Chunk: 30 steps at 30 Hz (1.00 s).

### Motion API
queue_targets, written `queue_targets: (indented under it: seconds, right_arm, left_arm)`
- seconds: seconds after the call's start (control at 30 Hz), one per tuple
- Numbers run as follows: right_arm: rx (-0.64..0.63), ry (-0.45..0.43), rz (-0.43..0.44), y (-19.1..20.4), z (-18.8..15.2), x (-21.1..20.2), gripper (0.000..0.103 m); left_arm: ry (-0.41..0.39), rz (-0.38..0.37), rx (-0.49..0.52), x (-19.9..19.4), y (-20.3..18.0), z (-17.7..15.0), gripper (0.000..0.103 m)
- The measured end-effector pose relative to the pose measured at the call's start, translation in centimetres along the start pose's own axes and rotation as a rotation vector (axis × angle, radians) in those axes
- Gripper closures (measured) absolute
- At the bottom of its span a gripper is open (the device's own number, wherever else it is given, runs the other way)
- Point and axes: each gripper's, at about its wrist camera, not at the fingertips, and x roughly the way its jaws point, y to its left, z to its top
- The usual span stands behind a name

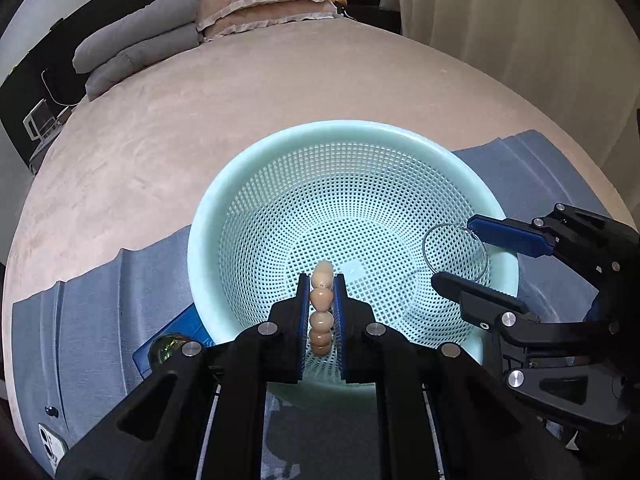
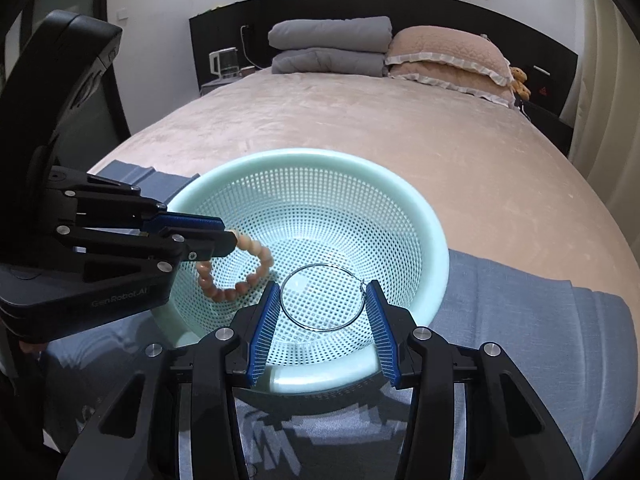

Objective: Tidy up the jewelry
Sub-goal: 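Carry both items into the green basket and open both tools to release them, then grasp the pink bead necklace with the left tool while the right tool grasps a silver charm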

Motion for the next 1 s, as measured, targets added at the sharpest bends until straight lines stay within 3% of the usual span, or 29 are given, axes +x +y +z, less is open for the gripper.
queue_targets:
  seconds: [0.1,0.17,0.2,0.23,0.3,0.33,0.4,0.63,1.0]
  right_arm:
    - [0.01,-0.001,0.011,0.0,-0.2,0.0,0.06]
    - [0.012,-0.012,0.024,-0.1,-0.2,-0.4,0.046]
    - [0.007,-0.02,0.018,-0.1,-0.3,-0.7,0.042]
    - [-0.006,-0.029,0.009,0.0,-0.3,-0.9,0.037]
    - [-0.023,-0.048,-0.002,0.1,-0.6,-1.7,0.027]
    - [-0.028,-0.055,-0.006,0.0,-0.7,-2.1,0.016]
    - [-0.033,-0.073,0.01,-0.5,-1.0,-2.8,0.017]
    - [-0.043,-0.099,0.007,-1.5,-2.1,-4.7,0.017]
    - [-0.072,-0.105,-0.027,-2.6,-4.8,-6.9,0.016]
  left_arm:
    - [0.006,0.005,0.004,0.1,-0.1,-0.2,0.09]
    - [-0.004,0.0,0.0,-0.1,0.0,-0.5,0.087]
    - [-0.017,0.0,-0.005,-0.4,0.3,-0.7,0.071]
    - [-0.038,-0.003,-0.012,-0.8,0.5,-0.9,0.049]
    - [-0.095,-0.015,-0.022,-2.2,1.0,-1.4,0.032]
    - [-0.118,-0.002,-0.024,-2.9,1.3,-1.6,0.02]
    - [-0.17,0.036,-0.024,-4.3,1.8,-1.9,0.01]
    - [-0.218,0.057,-0.063,-6.8,3.8,-3.3,0.006]
    - [-0.205,0.041,-0.002,-7.4,4.3,-6.9,0.006]
